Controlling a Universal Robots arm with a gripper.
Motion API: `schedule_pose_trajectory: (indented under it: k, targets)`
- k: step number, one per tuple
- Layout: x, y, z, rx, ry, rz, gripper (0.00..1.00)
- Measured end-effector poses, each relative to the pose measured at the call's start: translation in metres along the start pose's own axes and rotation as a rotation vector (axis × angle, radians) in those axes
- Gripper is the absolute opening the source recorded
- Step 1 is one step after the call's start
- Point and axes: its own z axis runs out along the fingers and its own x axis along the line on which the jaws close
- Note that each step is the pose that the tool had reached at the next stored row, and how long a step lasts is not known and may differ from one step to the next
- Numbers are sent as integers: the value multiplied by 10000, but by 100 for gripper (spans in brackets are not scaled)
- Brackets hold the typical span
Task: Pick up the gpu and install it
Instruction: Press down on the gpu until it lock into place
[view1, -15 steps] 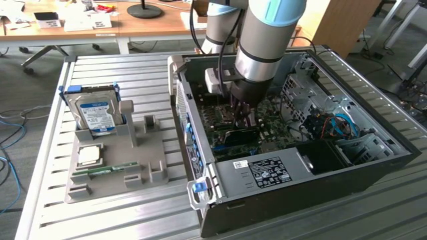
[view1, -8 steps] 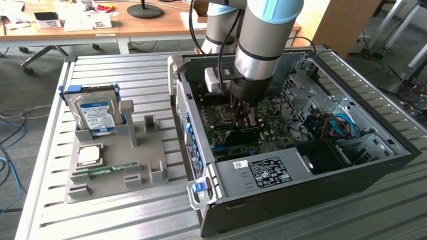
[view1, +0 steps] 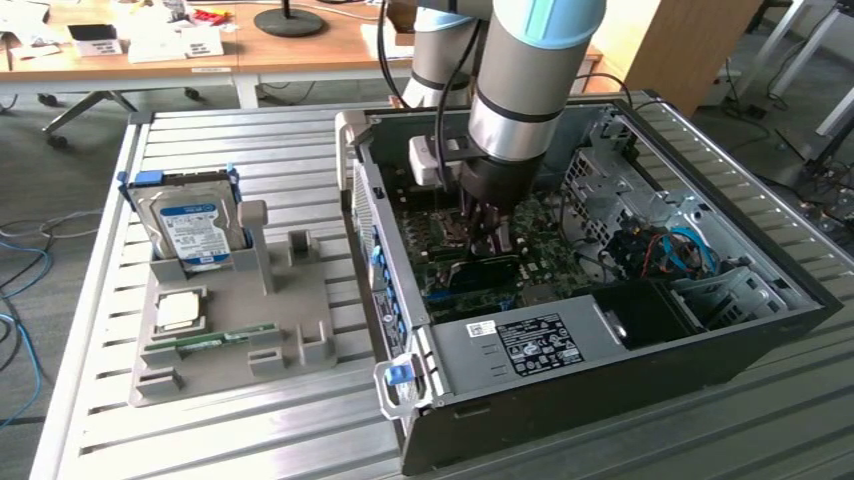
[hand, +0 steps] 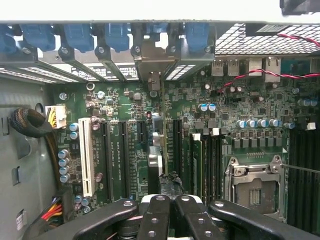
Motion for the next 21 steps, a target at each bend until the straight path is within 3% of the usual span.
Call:
schedule_pose_trajectory:
  k: [21]
  targets:
    - [2,9,31,2,-7,1,11]
